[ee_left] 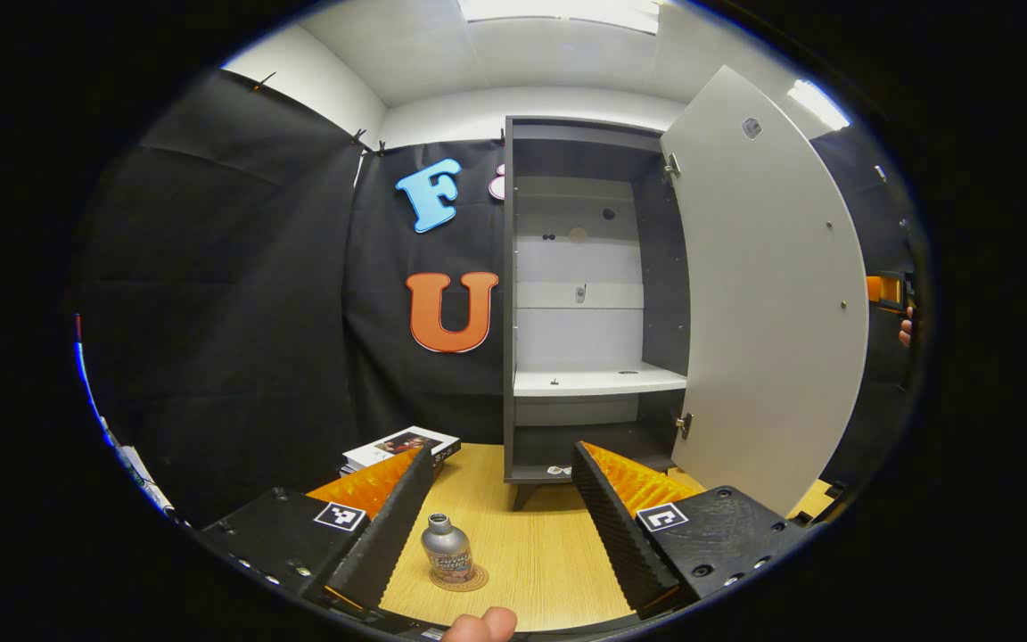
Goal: Open the cabinet door with the right hand, grasp the bottle in the cabinet with the left hand and place it on the coaster, then close the cabinet door with the right hand.
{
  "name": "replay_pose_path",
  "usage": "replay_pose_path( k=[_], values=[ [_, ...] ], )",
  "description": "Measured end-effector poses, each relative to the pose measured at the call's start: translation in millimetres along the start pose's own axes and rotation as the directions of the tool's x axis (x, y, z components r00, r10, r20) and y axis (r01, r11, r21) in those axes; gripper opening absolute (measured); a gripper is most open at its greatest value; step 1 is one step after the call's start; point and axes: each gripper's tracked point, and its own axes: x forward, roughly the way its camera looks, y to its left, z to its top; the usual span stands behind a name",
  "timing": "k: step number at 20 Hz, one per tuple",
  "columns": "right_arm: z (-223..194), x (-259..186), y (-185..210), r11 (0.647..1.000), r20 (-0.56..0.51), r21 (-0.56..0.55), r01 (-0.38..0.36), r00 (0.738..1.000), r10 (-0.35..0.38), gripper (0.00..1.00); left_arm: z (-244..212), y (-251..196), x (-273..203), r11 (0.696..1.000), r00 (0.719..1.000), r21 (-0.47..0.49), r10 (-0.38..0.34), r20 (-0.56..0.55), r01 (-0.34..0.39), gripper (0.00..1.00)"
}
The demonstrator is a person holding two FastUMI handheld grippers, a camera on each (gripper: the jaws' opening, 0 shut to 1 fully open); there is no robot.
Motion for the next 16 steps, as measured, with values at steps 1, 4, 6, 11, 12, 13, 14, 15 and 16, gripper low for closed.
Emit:
replay_pose_path(
  k=[1, 4, 6, 11, 12, 13, 14, 15, 16],
  values=[
    [0, 0, 4, 1.0, -0.002, 0.007, -0.015, 1.0, 0.015, 0.89, -1, 0, 0, 1.0, 1.0, 0.005, 0.004, 0.0, -0.004, 0.94],
    [0, 1, 5, 1.0, -0.005, -0.023, -0.013, 1.0, 0.013, 0.88, 1, 0, 2, 1.0, 1.0, 0.007, 0.005, 0.008, -0.005, 0.94],
    [1, -2, 8, 1.0, 0.003, -0.03, -0.003, 1.0, 0.003, 0.87, 2, -2, 3, 1.0, 1.0, 0.01, -0.002, 0.013, 0.002, 0.94],
    [-5, -5, 36, 0.998, 0.002, 0.005, -0.059, 0.998, 0.059, 0.87, 6, -9, 6, 0.999, 0.999, 0.035, -0.004, 0.036, 0.003, 0.94],
    [-6, -6, 44, 0.997, 0.003, 0.005, -0.076, 0.997, 0.076, 0.87, 4, -12, 7, 0.999, 0.999, 0.035, -0.016, 0.033, 0.014, 0.94],
    [-7, -6, 54, 0.996, 0.0, 0.007, -0.094, 0.996, 0.094, 0.87, 3, -14, 9, 0.999, 0.999, 0.036, -0.027, 0.03, 0.025, 0.94],
    [-8, -6, 65, 0.993, -0.003, 0.012, -0.115, 0.993, 0.115, 0.87, 3, -16, 8, 0.999, 0.999, 0.038, -0.033, 0.025, 0.033, 0.95],
    [-9, -7, 74, 0.991, -0.006, 0.017, -0.136, 0.991, 0.136, 0.87, -1, -14, 9, 0.999, 0.999, 0.041, -0.037, 0.022, 0.036, 0.95],
    [-9, -6, 83, 0.987, -0.007, 0.02, -0.158, 0.987, 0.158, 0.87, -3, -12, 9, 0.998, 0.999, 0.043, -0.037, 0.018, 0.036, 0.96]
  ],
)
